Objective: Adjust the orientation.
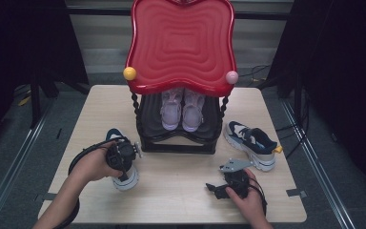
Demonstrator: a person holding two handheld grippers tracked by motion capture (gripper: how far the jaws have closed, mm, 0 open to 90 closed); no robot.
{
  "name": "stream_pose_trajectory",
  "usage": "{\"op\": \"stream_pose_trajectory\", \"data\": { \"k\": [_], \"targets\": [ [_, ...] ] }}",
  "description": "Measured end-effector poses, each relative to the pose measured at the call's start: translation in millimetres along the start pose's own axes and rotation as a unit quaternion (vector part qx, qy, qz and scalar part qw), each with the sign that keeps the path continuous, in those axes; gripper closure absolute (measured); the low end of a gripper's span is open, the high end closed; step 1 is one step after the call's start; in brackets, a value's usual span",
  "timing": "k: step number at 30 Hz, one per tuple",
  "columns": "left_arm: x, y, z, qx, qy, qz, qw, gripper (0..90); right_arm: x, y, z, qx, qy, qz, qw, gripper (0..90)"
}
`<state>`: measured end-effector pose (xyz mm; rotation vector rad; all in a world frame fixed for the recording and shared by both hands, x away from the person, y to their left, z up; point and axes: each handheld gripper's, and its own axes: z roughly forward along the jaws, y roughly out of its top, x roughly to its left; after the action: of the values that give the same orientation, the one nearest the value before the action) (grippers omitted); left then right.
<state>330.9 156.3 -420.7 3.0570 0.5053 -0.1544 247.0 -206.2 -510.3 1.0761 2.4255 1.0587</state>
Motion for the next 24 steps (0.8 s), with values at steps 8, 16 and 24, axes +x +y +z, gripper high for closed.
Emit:
{"op": "stream_pose_trajectory", "data": {
  "k": [8,16,24],
  "targets": [
    [-1.9,-1.4,-17.6,0.000,0.016,-0.006,0.9999,72.9,0.0,0.0,0.0,0.000,0.000,0.000,1.0000,13.7],
    [-0.9,-8.3,-52.1,0.008,0.019,-0.005,0.9998,73.1,0.0,0.0,0.0,0.000,0.000,0.000,1.0000,13.7],
    [-2.8,-11.6,-104.7,-0.005,0.026,-0.013,0.9996,73.0,-0.1,0.1,0.1,-0.002,-0.001,0.000,1.0000,13.7]
  ]
}}
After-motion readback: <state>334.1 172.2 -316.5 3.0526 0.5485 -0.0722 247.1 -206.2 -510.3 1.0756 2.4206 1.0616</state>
